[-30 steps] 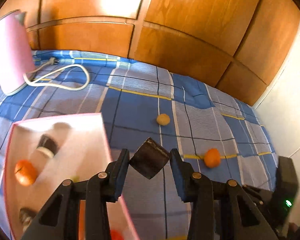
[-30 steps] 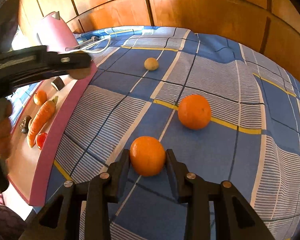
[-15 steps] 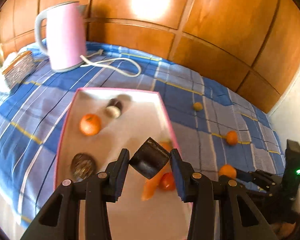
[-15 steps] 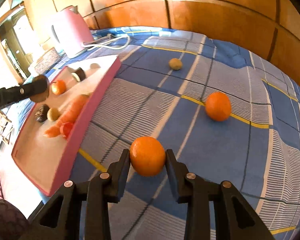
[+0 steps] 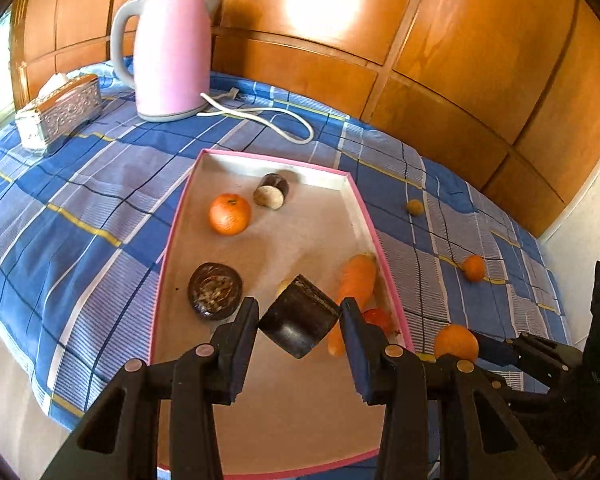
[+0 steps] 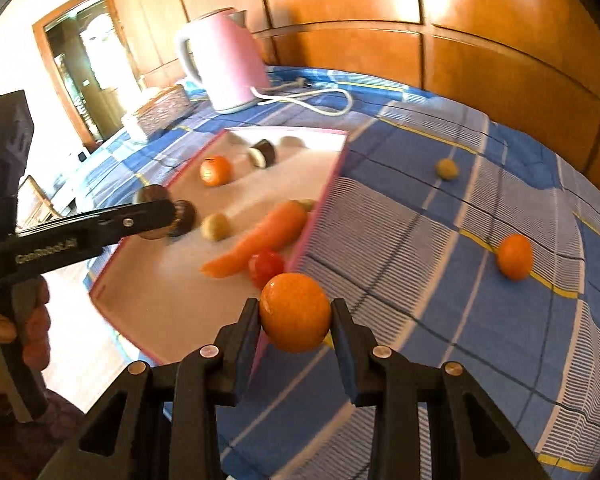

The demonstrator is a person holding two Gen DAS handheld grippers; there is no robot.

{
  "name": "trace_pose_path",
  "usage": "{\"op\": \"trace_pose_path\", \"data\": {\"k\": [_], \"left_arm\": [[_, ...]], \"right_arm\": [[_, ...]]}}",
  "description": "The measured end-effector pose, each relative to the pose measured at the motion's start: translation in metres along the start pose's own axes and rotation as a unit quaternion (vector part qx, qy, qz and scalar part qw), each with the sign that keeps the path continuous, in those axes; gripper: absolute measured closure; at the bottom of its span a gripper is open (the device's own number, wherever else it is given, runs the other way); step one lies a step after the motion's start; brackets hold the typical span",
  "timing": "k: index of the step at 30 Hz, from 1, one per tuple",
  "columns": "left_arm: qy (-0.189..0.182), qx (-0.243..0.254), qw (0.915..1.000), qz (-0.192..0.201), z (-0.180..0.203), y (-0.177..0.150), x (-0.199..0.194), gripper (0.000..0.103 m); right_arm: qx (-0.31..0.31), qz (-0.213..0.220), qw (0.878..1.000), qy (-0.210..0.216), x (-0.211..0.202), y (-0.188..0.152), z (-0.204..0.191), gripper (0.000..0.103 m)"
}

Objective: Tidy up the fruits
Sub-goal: 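Carry the eggplant slice into the tray with the left gripper while the right gripper carries the orange there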

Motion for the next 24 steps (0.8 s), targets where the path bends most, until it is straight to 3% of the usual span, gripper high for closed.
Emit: {"op": "trace_pose_path", "data": {"k": [24], "left_arm": [[-0.011, -0.028, 0.9995, 0.0, -0.02, -0.002, 0.0, 0.06]], "right_arm": [[-0.016, -0.039, 0.998, 0.042, 0.025, -0.003, -0.045, 0.067]]}}
Point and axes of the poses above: each gripper's, at about its wrist camera, not at the fingertips, and x roughly the way its jaws point, z to its right, y to its top, the point moved 8 cm from there along x, roughly the way its jaws point, and after that the axes turned 15 degrees about x, right-handed, at the moved point
